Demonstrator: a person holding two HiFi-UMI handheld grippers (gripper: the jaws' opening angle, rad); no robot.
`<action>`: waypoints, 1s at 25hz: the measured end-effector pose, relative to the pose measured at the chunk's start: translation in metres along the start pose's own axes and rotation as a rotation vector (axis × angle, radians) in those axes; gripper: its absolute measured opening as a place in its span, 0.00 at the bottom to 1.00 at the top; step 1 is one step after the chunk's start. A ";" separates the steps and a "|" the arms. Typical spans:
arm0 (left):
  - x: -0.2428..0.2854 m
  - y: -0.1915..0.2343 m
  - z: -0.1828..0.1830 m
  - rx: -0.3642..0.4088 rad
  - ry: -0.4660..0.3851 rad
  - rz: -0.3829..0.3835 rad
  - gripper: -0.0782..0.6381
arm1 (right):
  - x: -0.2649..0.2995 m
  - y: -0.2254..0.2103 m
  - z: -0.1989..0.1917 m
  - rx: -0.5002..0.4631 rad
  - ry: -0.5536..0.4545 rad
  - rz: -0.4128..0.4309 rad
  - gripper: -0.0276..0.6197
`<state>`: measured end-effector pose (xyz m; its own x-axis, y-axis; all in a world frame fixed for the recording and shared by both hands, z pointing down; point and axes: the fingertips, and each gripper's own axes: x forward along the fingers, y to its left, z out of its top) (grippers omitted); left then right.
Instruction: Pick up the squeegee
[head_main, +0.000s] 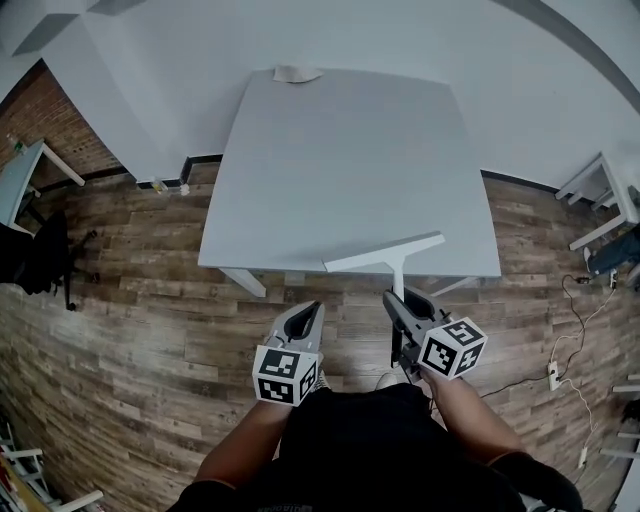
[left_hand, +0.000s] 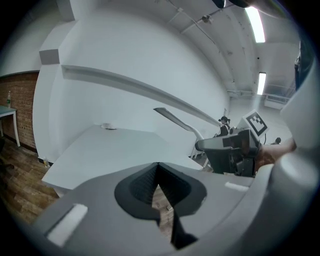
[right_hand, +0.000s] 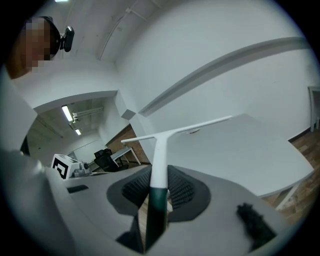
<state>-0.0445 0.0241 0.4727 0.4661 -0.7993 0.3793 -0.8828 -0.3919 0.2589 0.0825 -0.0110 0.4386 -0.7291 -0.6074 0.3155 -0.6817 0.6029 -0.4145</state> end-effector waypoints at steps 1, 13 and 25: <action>0.005 -0.008 0.003 -0.019 -0.005 -0.005 0.12 | -0.010 -0.006 0.000 0.000 -0.002 -0.008 0.19; 0.039 -0.107 0.014 0.038 -0.051 -0.033 0.12 | -0.096 -0.051 0.008 -0.012 -0.073 -0.003 0.19; 0.048 -0.145 0.019 0.059 -0.043 -0.014 0.12 | -0.133 -0.073 0.010 0.009 -0.092 0.004 0.19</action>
<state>0.1048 0.0339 0.4369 0.4767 -0.8118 0.3373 -0.8786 -0.4285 0.2106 0.2298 0.0203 0.4180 -0.7225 -0.6506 0.2339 -0.6781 0.6008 -0.4233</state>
